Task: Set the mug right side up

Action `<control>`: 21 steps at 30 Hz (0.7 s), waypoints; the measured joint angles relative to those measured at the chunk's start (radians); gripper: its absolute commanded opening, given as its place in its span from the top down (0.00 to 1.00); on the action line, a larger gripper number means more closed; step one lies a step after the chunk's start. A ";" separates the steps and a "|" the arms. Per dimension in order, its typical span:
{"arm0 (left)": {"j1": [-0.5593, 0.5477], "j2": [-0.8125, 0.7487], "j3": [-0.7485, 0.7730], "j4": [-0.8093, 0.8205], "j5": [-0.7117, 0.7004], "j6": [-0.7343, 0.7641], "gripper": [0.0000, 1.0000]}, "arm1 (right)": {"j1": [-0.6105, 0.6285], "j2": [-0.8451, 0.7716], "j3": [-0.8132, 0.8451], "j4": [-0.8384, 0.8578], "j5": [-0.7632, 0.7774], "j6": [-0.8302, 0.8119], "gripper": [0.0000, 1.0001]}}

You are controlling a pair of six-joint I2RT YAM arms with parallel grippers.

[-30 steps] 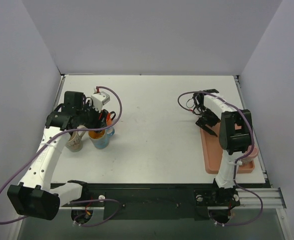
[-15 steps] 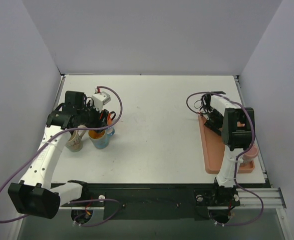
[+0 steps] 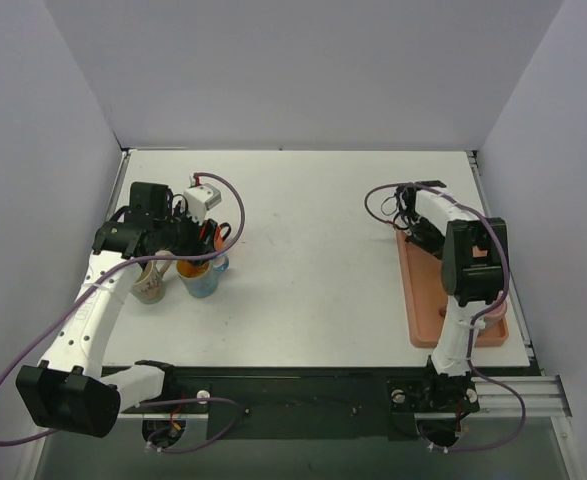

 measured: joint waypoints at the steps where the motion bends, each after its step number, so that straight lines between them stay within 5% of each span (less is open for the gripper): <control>1: 0.000 0.000 -0.002 0.000 0.004 0.000 0.39 | 0.010 -0.016 0.000 0.010 -0.003 0.002 1.00; 14: 0.000 -0.001 -0.004 0.000 0.044 -0.007 0.38 | 0.097 -0.340 -0.029 0.124 -0.016 0.023 1.00; 21: 0.000 0.003 0.010 -0.051 0.168 0.041 0.30 | 0.172 -0.587 -0.130 0.261 -0.200 0.085 1.00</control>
